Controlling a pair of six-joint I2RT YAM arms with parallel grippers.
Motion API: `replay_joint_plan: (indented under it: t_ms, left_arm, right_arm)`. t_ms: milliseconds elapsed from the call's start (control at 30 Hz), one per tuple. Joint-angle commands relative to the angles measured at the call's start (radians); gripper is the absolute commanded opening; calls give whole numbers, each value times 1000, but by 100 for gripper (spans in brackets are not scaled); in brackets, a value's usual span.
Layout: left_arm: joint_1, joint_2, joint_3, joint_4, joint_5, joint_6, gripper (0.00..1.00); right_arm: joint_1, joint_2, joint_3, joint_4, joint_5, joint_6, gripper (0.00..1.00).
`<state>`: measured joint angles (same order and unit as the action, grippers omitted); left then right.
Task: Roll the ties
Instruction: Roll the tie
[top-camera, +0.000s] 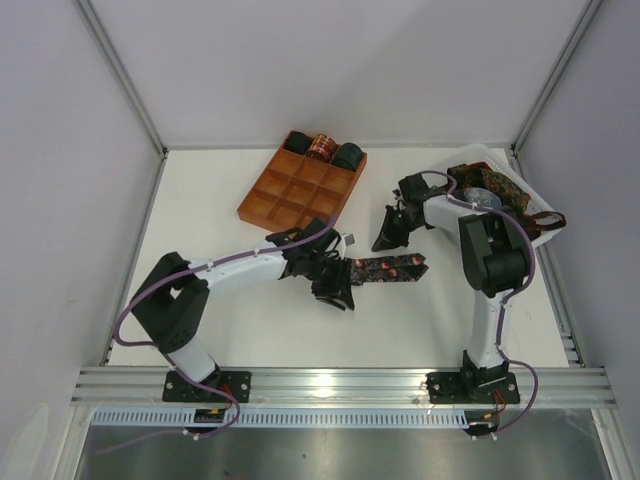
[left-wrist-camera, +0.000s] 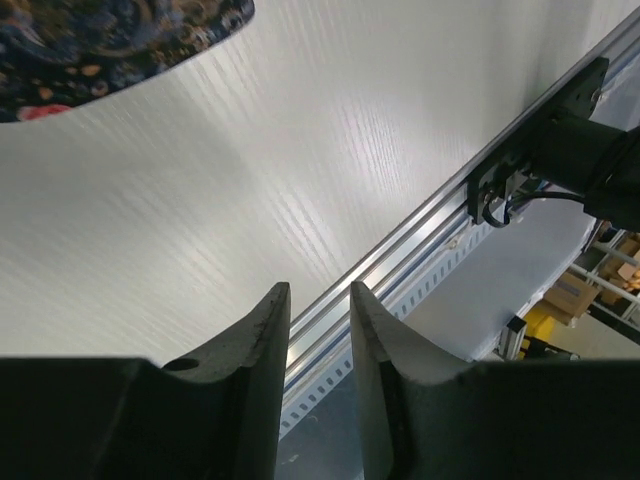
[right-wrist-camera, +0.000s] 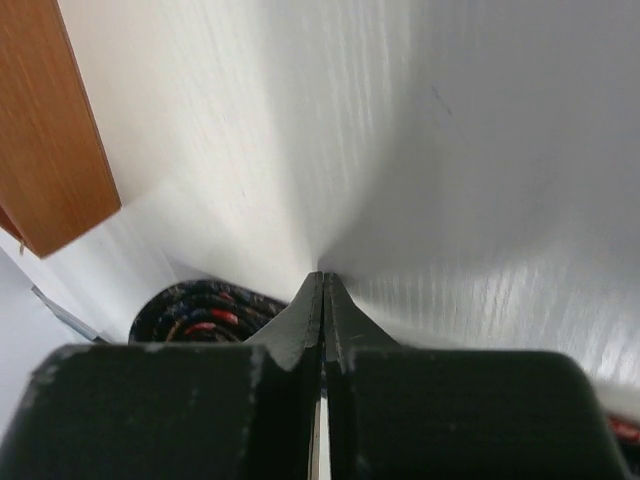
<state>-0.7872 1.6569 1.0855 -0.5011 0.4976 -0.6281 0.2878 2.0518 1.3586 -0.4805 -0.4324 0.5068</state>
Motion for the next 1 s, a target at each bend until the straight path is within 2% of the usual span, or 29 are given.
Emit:
replay_joint_plan:
  t_ms: [0, 167, 267, 433, 600, 767, 967]
  left_arm:
    - [-18, -12, -33, 105, -31, -62, 35]
    - [-18, -22, -93, 136, -77, -117, 36]
    - [-20, -25, -134, 165, -92, -140, 37]
    - [-18, -63, -168, 142, -165, -150, 35]
    - [-1, -85, -211, 150, -214, -200, 34]
    - [3, 22, -108, 116, -304, -157, 32]
    - [-1, 66, -96, 180, -306, -176, 31]
  right_arm:
    - [-1, -71, -107, 22, 35, 15, 0]
    - [20, -189, -320, 91, -8, 78, 0]
    - [40, -248, -360, 109, -22, 113, 0]
    - [42, -291, -305, 68, -20, 110, 1]
    - [36, -207, -216, 65, -31, 78, 1]
    - [60, -133, -176, 94, -29, 84, 1]
    - [109, -94, -159, 66, -3, 67, 1]
